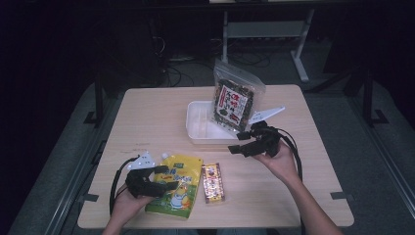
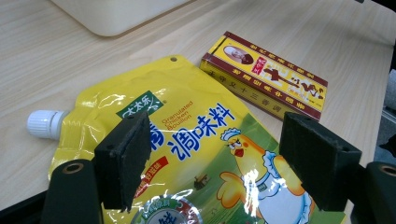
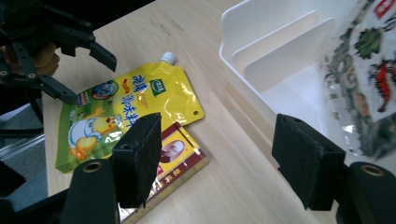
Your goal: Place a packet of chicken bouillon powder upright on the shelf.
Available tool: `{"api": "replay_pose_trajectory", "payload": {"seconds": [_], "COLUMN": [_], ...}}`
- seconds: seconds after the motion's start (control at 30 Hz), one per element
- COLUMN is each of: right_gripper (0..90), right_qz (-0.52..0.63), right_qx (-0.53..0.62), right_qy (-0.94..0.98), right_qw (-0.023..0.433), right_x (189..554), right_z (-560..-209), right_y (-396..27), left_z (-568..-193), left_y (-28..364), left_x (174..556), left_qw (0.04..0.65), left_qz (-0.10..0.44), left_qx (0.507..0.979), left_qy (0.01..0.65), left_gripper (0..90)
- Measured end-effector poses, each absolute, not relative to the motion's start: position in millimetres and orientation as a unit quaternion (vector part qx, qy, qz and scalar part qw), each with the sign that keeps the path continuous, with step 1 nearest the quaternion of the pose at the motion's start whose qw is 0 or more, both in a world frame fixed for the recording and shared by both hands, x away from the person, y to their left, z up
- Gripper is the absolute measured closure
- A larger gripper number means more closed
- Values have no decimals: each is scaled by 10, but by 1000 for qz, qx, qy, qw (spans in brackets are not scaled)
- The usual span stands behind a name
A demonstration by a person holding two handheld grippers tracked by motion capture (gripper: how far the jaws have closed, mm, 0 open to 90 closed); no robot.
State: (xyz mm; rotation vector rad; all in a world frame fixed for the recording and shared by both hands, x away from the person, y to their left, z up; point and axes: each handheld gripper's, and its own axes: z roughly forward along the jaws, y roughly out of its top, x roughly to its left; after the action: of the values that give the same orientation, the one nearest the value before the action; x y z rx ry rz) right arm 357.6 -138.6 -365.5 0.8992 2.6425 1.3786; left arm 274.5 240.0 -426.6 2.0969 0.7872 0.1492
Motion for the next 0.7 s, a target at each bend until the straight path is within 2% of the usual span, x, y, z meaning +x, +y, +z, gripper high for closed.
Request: {"api": "replay_pose_trajectory", "payload": {"seconds": [0.4, 0.7], "right_gripper": [316, 329], "right_qz": [432, 398], "right_qx": [273, 254], "right_qy": [860, 881], "right_qw": [-3, -25], "right_x": [3586, 3638], "right_z": [-3696, -3768], "right_y": [-1114, -748], "left_z": [-4281, -4315], "left_y": [2441, 2503], "left_x": [2754, 2778], "left_qw": [424, 410], "left_qz": [66, 71], "left_qx": [844, 844], "left_qy": [323, 338], "left_gripper": [247, 257]}}
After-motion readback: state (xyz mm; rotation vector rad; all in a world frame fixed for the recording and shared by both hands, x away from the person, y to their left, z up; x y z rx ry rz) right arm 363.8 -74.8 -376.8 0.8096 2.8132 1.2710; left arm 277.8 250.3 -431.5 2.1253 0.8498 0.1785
